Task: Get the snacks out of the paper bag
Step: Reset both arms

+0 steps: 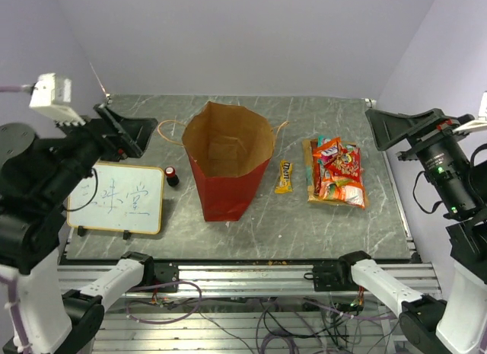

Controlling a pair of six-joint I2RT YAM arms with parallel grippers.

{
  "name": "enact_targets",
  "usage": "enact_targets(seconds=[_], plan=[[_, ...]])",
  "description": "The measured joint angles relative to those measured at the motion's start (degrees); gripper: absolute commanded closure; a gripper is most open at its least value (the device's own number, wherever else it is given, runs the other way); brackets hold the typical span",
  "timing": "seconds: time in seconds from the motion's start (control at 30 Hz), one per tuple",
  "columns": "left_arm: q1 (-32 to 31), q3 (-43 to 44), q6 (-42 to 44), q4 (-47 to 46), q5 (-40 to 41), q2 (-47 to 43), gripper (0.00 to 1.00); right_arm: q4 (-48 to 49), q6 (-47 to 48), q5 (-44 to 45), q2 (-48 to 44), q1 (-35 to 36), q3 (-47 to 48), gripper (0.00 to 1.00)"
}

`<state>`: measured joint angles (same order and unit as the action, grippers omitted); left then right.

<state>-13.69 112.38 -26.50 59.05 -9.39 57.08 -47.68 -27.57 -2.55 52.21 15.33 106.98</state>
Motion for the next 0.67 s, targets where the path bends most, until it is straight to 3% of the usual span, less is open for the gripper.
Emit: enact_targets(seconds=[0.27, 0.67], plan=[[0.0, -0.2, -0.2, -2.2, 3.8, -6.3, 0.01, -1.4, -6.1, 4.6, -2.1, 0.0, -4.8, 0.0], [0.0, -1.9, -0.6, -1.9, 6.6, -7.0, 0.01, -5.9, -9.0, 7.5, 1.7, 0.0, -3.2, 0.0]])
